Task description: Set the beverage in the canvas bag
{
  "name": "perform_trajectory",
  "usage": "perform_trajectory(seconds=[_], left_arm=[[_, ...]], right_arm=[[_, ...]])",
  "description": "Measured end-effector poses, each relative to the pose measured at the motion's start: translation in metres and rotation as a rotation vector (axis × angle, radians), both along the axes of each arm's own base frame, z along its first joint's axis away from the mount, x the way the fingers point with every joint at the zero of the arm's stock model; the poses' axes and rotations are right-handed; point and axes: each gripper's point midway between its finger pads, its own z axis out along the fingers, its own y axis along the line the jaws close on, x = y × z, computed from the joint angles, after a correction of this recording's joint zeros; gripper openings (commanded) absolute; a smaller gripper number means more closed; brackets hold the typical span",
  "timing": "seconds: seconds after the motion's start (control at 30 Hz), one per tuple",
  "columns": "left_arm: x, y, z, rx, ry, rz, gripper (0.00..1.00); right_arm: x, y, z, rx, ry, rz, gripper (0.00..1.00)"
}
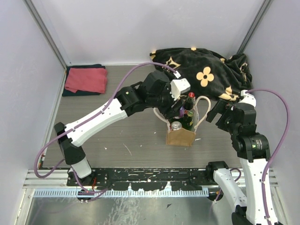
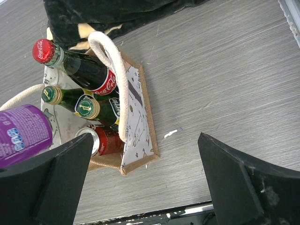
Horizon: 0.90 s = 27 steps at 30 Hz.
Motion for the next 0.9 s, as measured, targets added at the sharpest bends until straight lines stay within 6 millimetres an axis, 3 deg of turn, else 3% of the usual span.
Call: perform_trajectory(seconds=[0.4, 0.9], left_arm=[[-0.005, -0.025, -0.046, 0.048, 0.042, -0.017, 0.0], [-0.046, -0.053, -0.077, 0.079, 0.102, -0.097, 0.0]], right_arm=[[-0.003, -0.003, -0.007, -0.016, 0.014, -0.003, 1.0], [-0.004, -0.005, -0.014, -0.031, 0.035, -0.01, 1.0]])
